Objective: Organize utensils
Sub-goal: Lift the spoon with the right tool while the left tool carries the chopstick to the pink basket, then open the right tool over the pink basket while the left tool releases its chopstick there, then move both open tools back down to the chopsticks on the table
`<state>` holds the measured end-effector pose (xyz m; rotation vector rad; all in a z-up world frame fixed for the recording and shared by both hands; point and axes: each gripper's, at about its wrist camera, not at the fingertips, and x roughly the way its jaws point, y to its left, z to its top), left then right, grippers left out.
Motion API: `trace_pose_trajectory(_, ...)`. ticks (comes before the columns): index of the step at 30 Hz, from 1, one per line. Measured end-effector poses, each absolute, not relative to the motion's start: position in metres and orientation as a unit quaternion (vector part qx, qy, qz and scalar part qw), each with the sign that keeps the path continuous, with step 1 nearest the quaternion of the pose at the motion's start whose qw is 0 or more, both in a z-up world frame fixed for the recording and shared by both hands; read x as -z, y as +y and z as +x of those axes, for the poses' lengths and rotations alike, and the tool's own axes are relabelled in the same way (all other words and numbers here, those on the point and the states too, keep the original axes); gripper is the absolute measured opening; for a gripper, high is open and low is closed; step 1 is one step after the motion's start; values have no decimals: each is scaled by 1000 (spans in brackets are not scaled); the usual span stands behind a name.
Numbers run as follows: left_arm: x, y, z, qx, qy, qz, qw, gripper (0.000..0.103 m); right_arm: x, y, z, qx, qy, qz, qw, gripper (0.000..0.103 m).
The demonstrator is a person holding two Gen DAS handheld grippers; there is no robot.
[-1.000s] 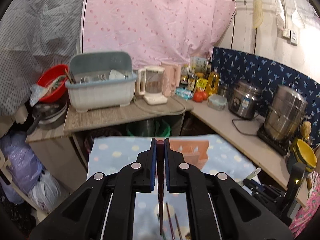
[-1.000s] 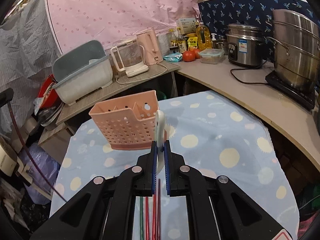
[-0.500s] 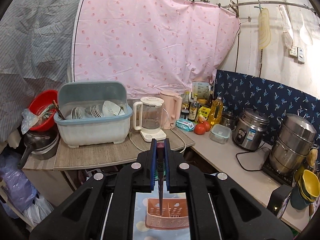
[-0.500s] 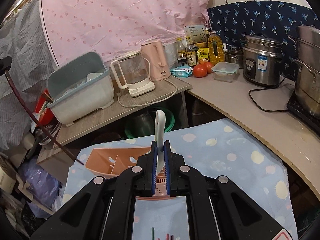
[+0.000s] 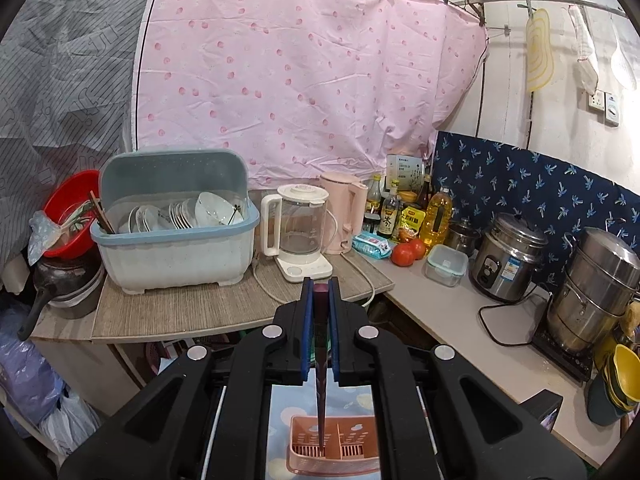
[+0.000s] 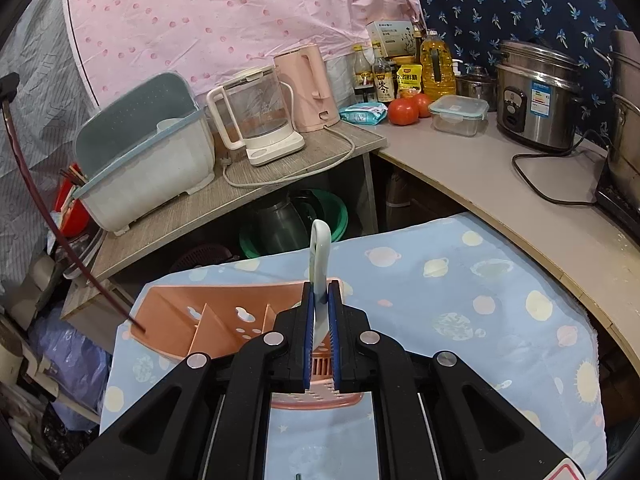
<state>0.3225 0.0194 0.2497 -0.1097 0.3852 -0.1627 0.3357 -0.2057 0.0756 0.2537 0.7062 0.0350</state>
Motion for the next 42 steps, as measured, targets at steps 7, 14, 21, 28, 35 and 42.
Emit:
trace_pose_trajectory(7, -225, 18, 336, 73, 216, -49, 972, 7, -61, -200, 343, -13, 357, 112, 927, 8)
trace_pose_trajectory(14, -200, 19, 330, 69, 236, -47, 968, 40, -67, -196, 327, 0, 343, 95, 935, 30)
trace_pose_trajectory(21, -187, 25, 293, 71, 247, -44, 965, 47, -83, -190, 291, -9, 333, 91, 938, 35)
trace_pose_trajectory(28, -164, 34, 237, 82, 279, -50, 955, 52, -91, -183, 232, -15, 326, 88, 941, 40)
trace_pose_trajectory(35, -120, 38, 165, 110, 340, -60, 932, 59, -65, -187, 153, -18, 352, 100, 930, 44)
trace_pose_trajectory(42, -54, 32, 92, 120, 404, -40, 906, 60, -13, -202, 76, -8, 400, 114, 909, 44)
